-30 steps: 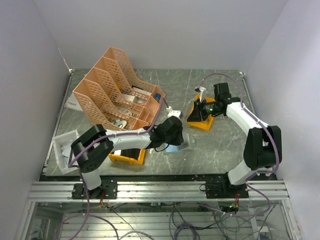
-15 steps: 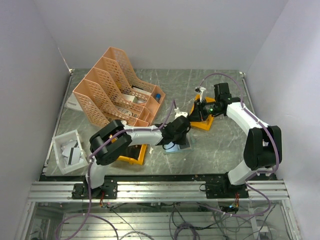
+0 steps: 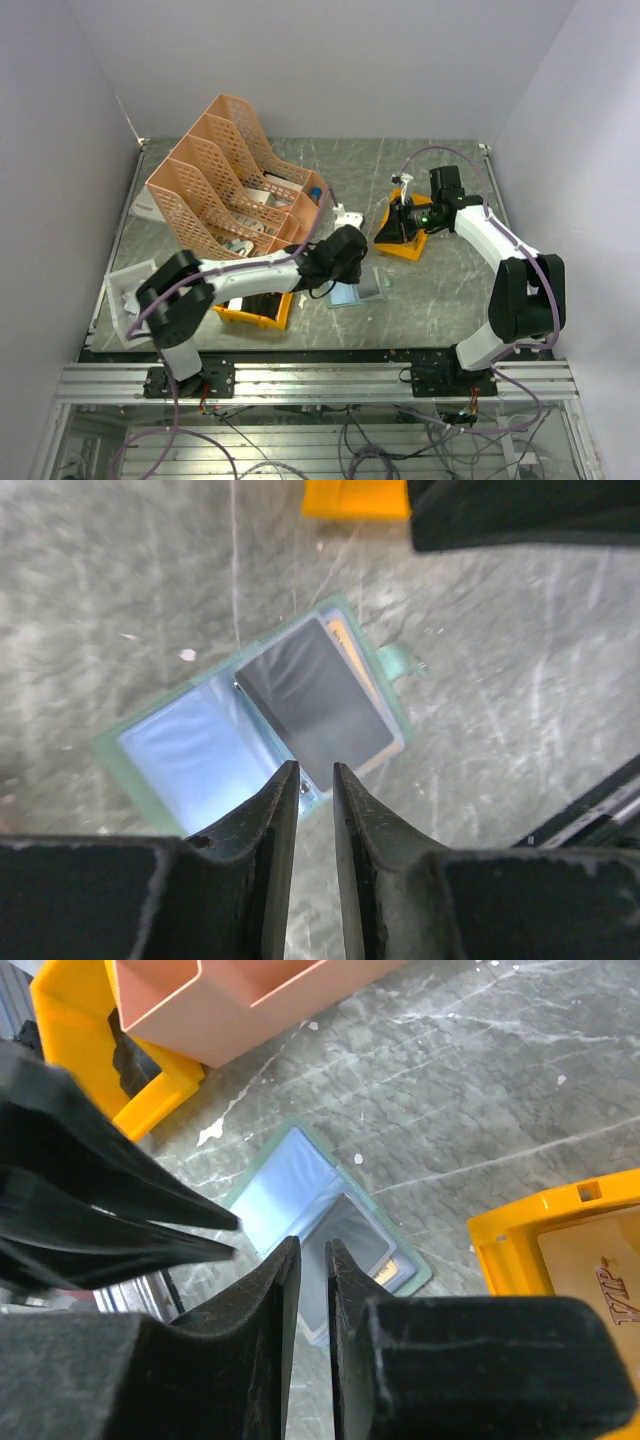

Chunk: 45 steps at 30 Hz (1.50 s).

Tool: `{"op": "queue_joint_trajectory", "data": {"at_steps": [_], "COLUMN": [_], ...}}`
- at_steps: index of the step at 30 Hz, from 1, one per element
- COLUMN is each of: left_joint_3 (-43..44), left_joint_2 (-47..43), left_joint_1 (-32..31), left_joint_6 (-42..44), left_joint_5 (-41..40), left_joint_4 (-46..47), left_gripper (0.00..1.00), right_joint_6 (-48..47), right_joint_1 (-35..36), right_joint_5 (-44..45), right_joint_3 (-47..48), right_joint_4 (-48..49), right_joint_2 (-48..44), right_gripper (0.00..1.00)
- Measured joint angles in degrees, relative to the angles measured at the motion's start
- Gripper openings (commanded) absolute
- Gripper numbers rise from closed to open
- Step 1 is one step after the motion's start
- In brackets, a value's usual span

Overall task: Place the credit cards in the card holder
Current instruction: Turn over the card slot in the card holder, then move the storage box to the center of the board.

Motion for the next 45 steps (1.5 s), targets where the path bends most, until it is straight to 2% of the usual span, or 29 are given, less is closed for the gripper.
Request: {"op": "queue_joint_trajectory", "data": {"at_steps": [7, 9, 13, 15, 19, 21, 24, 28, 33, 37, 39, 41, 45], "left_joint_3": [-2.27, -4.50, -9.01, -10.10, -11.52, -13.31, -14.64, -14.69, -17.25, -17.38, -16.72, -15.06, -11.47], "left_joint_2": [-17.99, -22.80, -31.34, -34.36, -37.13, -38.36, -39.67, -42.47, -42.73, -41.88, -42.80, -44.48, -47.36], "left_joint_1": [1.29, 2.60, 5.57, 6.88, 9.35, 12.74, 17.03, 21.31, 25.62, 27.67, 31.04, 36.96, 51.34], "left_joint_6": [1.46, 1.11, -0.09, -0.72, -1.33, -0.85, 0.37, 2.21, 3.54, 3.10, 2.95, 3.41, 5.44], "left_joint_5": [-8.07, -9.40, -10.64, -11.23, -11.13, -9.51, -7.26, -4.09, 1.49, 1.68, 1.14, 0.46, 0.26], "left_joint_4": [-9.42, -13.64, -22.32, -26.64, -31.98, -32.92, -33.92, -34.49, -33.94, -35.71, -37.13, -38.53, -39.32], "left_gripper": [0.38, 0.44, 0.58, 0.61, 0.63, 0.63, 0.69, 0.67, 0.67, 0.69, 0.69, 0.65, 0.19], "right_joint_6": [-1.03, -1.36, -1.92, -2.99, -8.09, -11.56, -16.76, -22.14, -24.65, -24.76, -24.76, -24.76, -24.57], "right_joint_1": [0.00, 0.02, 1.16, 2.73, 7.15, 9.18, 9.94, 10.38, 11.21, 11.43, 11.43, 11.45, 11.45], "right_joint_5": [-3.15, -4.59, -7.50, -9.68, -13.70, -15.39, -17.09, -17.86, -17.77, -17.51, -17.49, -17.42, -16.90], "right_joint_3": [-0.37, -1.55, -6.29, -10.34, -13.90, -13.60, -11.89, -8.90, -7.50, -7.21, -7.21, -7.21, -7.13], "right_joint_4": [0.20, 1.05, 5.44, 8.98, 11.13, 10.54, 6.91, 1.79, -1.68, -2.01, -2.01, -2.05, -2.05], "right_joint_2": [-3.37, -5.22, -10.08, -13.22, -15.78, -15.23, -12.85, -8.61, -7.02, -7.06, -7.06, -7.06, -7.06], "right_gripper": [0.17, 0.17, 0.36, 0.41, 0.41, 0.41, 0.41, 0.41, 0.41, 0.41, 0.41, 0.41, 0.41]}}
